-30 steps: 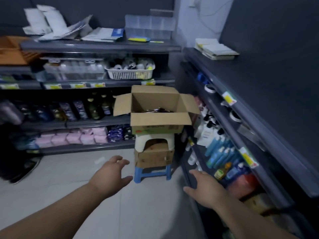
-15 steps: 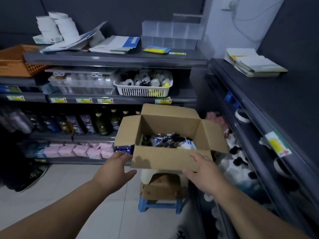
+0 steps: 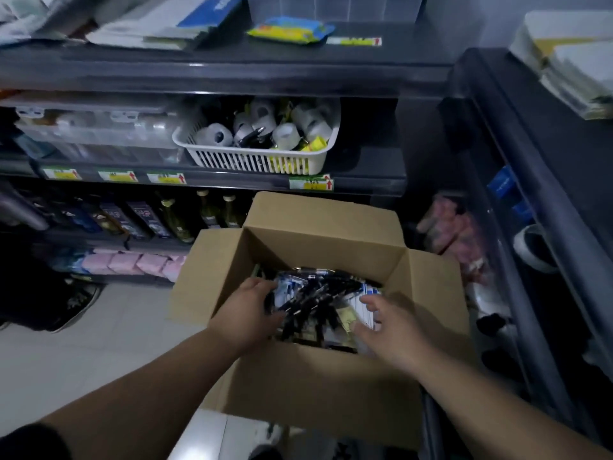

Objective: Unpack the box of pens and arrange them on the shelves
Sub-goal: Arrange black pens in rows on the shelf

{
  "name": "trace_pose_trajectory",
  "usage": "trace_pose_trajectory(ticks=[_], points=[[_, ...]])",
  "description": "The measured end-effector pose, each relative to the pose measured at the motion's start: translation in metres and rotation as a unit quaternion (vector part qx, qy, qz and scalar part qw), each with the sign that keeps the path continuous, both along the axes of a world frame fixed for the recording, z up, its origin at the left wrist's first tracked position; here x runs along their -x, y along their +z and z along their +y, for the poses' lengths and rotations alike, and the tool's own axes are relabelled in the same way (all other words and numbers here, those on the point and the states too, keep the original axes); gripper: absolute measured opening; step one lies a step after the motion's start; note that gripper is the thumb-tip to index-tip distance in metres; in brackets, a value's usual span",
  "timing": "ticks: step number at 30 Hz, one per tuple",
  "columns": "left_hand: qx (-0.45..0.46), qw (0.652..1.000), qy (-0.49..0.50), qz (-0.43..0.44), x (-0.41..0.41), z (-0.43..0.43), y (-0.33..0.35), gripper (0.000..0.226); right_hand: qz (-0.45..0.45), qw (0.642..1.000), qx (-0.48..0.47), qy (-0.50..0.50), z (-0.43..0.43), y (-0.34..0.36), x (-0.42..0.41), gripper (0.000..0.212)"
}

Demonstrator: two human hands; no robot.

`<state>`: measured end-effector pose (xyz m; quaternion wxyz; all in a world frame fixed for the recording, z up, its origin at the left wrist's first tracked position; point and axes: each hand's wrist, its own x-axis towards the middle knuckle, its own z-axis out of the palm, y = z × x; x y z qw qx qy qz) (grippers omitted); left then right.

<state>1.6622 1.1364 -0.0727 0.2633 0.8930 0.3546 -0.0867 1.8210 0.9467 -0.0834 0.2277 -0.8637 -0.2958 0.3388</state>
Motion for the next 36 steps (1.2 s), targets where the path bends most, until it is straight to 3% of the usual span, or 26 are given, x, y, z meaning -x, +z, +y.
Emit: trace_pose_trajectory(ticks=[8, 14, 18, 21, 27, 31, 36], points=[[0.061, 0.985, -0.072, 0.144, -0.082, 0.020, -0.076, 0.073, 0.013, 0.999, 0.031, -0.028, 0.015, -0.032, -0.019, 0.054], [-0.002, 0.965, -0.119, 0.232, -0.115, 0.020, -0.104, 0.081, 0.049, 0.997, 0.031, -0.060, 0.028, -0.048, -0.022, 0.051], [0.034, 0.968, -0.132, 0.210, -0.121, 0.020, -0.113, 0.058, 0.057, 0.995, 0.025, -0.073, 0.040, -0.056, -0.022, 0.045], [0.076, 0.964, -0.137, 0.215, -0.117, 0.024, -0.111, 0.054, 0.066, 0.995, 0.028, -0.075, 0.050, -0.057, -0.025, 0.043], [0.152, 0.964, -0.019, 0.218, -0.089, 0.049, -0.094, 0.046, 0.088, 0.990, 0.079, -0.076, 0.081, -0.064, -0.030, 0.049], [0.251, 0.950, 0.080, 0.166, -0.068, 0.057, -0.086, 0.010, 0.085, 0.990, 0.101, -0.055, 0.103, -0.072, -0.023, 0.045], [0.344, 0.913, 0.209, 0.072, -0.055, 0.057, -0.083, 0.015, 0.047, 0.989, 0.133, -0.032, 0.123, -0.089, -0.010, 0.055]])
